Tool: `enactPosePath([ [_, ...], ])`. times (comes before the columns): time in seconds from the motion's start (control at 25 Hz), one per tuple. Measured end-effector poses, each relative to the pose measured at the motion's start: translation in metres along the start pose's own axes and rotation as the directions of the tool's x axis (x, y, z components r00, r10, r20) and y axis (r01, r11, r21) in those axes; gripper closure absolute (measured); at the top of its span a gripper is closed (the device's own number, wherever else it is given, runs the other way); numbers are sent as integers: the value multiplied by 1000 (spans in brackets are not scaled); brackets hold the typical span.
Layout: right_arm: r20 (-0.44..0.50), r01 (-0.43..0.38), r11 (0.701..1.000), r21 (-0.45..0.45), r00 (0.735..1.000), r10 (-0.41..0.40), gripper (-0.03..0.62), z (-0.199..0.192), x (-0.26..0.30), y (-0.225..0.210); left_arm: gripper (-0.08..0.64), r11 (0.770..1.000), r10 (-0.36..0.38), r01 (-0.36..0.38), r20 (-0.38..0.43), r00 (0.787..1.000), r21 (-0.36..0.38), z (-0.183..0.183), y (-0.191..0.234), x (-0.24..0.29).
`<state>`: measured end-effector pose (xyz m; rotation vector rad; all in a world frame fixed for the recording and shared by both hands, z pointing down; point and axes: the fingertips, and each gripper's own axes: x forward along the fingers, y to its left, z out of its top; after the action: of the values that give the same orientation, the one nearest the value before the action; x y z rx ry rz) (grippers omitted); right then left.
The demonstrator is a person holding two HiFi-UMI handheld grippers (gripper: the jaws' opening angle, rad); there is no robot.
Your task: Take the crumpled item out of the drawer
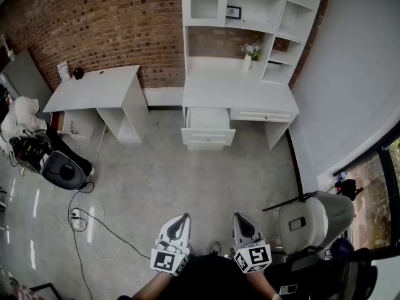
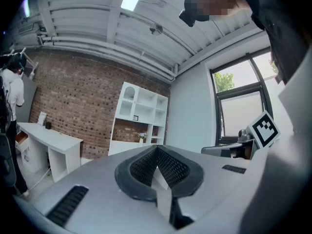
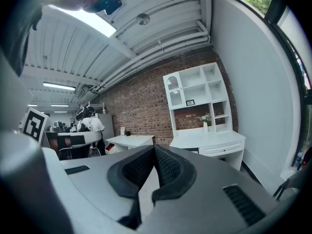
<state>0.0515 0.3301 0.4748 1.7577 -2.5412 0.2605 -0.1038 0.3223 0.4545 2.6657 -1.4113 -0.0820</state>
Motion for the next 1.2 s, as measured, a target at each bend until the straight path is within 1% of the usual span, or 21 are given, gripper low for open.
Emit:
enactPosePath([
  [0.6,-5,-11,1000,-4,1000,11,578,-5,0,-2,535,1000,-6,6,2,1000,-5,-5,-4,4],
  [0.8,13,-8,1000,16,1000,8,578,-1,-1,-5,535,1000,-2,2,-2,1000,-5,-3,-7,5],
  [0.96,14,-10,1000,21,1000,9,578,0,-3,-11,535,1000,0,0,-12,1000,-5,-6,-12,9],
  [1.2,5,-34,999,20,999,34,578,-4,-6,-28,535,1000,15,-15,-12,1000,-6,-11,-27,22],
])
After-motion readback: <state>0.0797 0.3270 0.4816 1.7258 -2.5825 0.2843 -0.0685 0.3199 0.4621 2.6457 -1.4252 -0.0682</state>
